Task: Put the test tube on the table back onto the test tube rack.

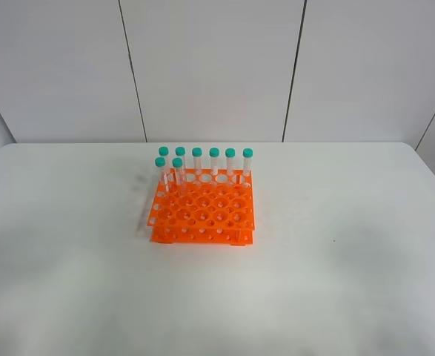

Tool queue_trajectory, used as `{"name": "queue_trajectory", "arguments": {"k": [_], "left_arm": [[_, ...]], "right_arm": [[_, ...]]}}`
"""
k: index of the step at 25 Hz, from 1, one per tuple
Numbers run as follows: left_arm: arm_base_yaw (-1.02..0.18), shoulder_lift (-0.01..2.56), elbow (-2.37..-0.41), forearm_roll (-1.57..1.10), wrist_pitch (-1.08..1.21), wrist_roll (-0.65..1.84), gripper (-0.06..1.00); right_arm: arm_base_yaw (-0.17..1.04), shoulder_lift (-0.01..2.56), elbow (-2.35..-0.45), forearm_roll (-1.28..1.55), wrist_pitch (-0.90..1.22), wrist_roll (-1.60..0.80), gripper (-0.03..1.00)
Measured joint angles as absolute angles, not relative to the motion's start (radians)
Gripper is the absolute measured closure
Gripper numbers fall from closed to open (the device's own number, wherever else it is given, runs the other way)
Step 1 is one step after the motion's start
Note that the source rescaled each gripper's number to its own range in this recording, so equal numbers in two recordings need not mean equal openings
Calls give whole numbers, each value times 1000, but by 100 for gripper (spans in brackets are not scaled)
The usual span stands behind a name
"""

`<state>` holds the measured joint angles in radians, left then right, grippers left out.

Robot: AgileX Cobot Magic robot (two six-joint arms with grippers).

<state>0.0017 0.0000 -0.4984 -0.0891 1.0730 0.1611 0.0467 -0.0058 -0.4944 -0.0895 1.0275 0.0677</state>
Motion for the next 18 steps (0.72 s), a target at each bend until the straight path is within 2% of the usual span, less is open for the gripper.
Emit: {"name": "queue_trajectory", "arguments": {"k": [18], "left_arm": [[2, -5, -498, -90, 1073, 162, -6]], "right_arm": [[47, -6, -494, -90, 1028, 68, 12]]}}
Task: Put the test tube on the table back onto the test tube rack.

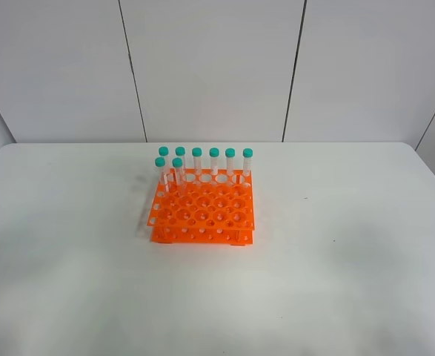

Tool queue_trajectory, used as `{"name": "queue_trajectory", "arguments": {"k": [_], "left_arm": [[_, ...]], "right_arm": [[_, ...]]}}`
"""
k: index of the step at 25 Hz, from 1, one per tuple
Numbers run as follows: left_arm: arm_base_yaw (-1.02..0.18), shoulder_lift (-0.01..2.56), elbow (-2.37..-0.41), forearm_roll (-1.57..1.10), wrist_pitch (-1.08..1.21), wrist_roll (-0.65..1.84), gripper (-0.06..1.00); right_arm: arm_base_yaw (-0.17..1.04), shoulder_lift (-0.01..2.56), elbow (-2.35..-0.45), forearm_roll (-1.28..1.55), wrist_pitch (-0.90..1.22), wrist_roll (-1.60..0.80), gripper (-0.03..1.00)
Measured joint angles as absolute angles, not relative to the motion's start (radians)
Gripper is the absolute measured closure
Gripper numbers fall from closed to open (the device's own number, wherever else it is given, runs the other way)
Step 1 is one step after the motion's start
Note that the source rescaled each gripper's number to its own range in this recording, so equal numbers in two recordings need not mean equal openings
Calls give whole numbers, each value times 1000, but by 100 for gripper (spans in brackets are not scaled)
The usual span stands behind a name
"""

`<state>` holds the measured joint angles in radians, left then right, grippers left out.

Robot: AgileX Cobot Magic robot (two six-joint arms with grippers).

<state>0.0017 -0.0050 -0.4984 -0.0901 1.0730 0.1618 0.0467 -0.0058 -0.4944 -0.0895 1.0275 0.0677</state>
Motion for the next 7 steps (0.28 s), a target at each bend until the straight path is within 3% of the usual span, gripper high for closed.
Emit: {"name": "queue_trajectory", "arguments": {"k": [7], "left_arm": [[2, -5, -498, -90, 1073, 162, -6]], "right_arm": [[47, -6, -494, -90, 1028, 68, 12]]}}
